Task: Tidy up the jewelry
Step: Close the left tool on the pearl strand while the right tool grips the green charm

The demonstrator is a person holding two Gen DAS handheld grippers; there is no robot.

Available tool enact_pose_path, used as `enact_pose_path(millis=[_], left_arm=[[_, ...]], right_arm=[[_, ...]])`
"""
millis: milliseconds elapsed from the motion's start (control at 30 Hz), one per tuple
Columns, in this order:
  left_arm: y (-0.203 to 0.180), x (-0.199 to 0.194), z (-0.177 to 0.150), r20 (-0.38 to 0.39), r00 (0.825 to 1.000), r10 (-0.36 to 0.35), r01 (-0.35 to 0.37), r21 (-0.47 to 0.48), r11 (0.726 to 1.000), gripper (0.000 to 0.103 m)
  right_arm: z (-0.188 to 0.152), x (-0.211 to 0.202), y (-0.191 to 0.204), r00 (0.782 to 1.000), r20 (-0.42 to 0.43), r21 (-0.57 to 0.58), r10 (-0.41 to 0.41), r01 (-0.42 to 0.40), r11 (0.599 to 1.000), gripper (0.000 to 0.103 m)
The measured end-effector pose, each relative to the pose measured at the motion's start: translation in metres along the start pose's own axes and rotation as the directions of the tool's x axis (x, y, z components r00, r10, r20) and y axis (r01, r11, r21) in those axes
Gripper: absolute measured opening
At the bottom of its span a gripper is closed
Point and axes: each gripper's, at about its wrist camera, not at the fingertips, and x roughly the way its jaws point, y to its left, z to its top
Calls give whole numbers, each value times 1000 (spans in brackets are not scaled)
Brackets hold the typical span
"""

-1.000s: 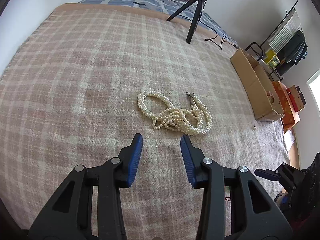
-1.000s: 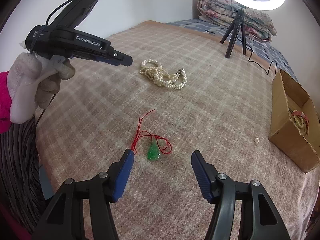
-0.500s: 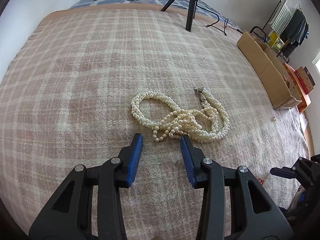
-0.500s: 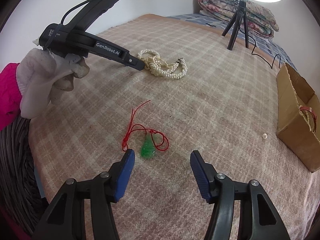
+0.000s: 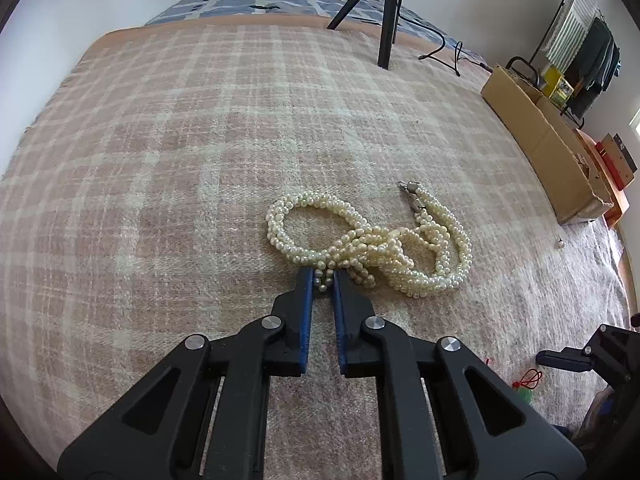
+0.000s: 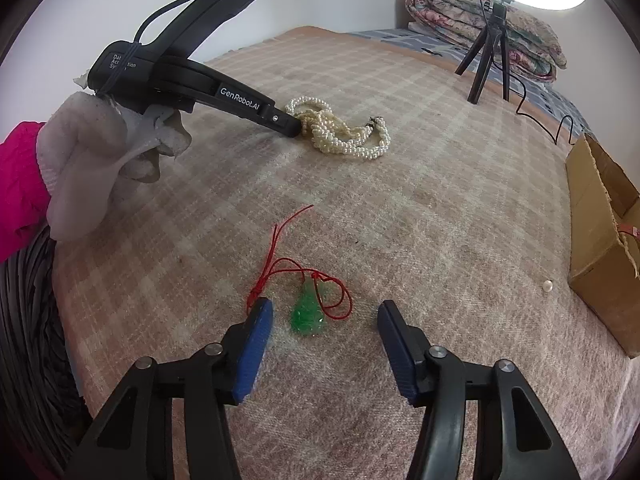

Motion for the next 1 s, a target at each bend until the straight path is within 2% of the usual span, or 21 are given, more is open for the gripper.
enact_pose_path(millis=[200, 300, 433, 467, 567, 1000], left_arm=[[1, -5, -4, 6, 1000, -3, 3, -6, 1000, 7], [1, -8, -6, 7, 1000, -4, 4, -11, 1000, 7], [1, -12, -10, 8, 1000, -9, 9, -19, 1000, 6], [1, -14, -11, 8, 1000, -11, 11, -22, 1000, 6], [3, -20, -15, 10, 1000, -28, 29, -40, 999, 6], [1, -55, -21, 42, 996, -72, 75, -80, 994, 6]], right_arm=[[4, 5, -8, 1000, -8, 46, 18, -17, 999, 37], [5, 6, -8, 1000, -19, 46, 13, -12, 999, 36], [7, 8, 1, 999, -39, -3, -36, 36, 999, 36], [7, 8, 3, 998, -39, -9, -42, 41, 999, 34], [7, 5, 3, 999, -41, 0, -28, 28, 1000, 15], [-2, -21, -13, 1000, 2, 110, -4, 3, 994, 15]])
